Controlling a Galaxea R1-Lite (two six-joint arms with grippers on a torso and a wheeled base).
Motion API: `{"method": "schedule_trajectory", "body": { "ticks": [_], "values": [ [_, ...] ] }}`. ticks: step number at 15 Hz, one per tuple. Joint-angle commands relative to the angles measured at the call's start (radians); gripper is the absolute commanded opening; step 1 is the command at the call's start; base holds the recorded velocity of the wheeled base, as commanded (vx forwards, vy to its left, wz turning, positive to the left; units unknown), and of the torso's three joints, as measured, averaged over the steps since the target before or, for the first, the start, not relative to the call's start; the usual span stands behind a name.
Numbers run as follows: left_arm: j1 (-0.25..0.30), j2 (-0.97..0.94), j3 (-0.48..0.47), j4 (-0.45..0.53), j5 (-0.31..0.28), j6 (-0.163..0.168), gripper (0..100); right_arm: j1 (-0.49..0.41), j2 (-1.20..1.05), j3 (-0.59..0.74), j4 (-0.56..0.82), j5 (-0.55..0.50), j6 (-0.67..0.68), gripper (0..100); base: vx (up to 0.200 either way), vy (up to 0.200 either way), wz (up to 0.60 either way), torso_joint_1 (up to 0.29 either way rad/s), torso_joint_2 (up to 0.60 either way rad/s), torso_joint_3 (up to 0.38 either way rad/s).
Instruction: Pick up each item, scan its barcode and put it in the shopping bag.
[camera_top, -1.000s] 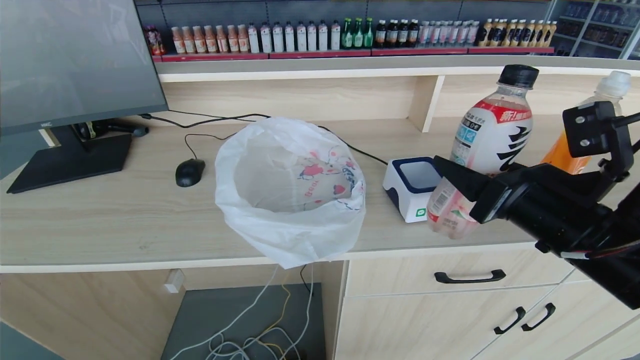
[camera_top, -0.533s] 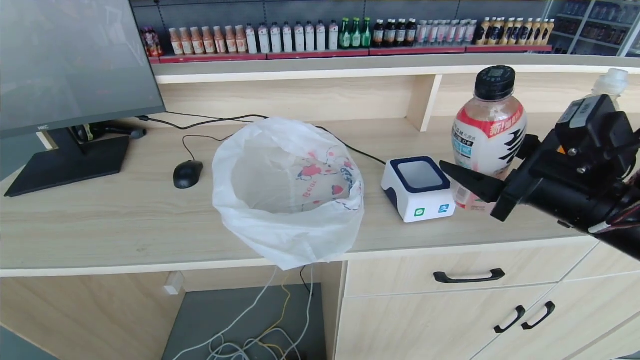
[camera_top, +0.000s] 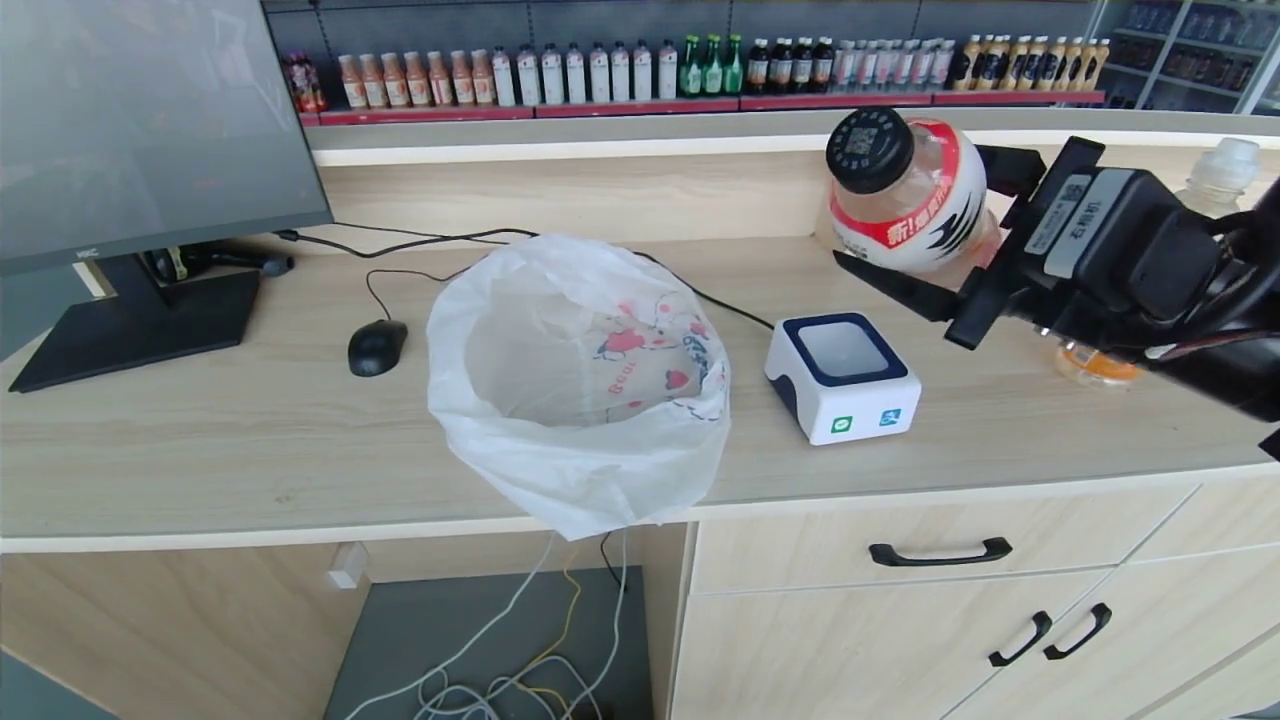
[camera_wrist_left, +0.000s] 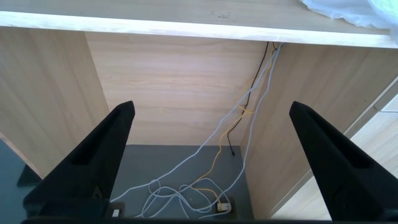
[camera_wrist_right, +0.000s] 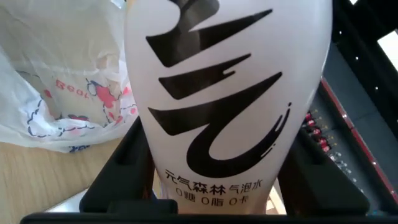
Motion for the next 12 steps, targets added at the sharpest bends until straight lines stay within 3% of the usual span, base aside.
{"method": "schedule_trajectory", "body": {
  "ticks": [1,6,12],
  "values": [
    [0.0,0.0,0.0,0.0,0.0,-0.001,100,0.008,0.08,-0.007,-0.045,0.012,-0.016,0,0.0,0.0,0.0,0.0,0.0,0.0],
    [0.0,0.0,0.0,0.0,0.0,-0.001,100,0.001,0.247,0.017,-0.325,0.188,-0.003,0,0.0,0.0,0.0,0.0,0.0,0.0],
    [0.0,0.0,0.0,0.0,0.0,-0.001,100,-0.066,0.282,0.042,-0.4,0.326,-0.002,0,0.0,0.0,0.0,0.0,0.0,0.0]
  ]
}}
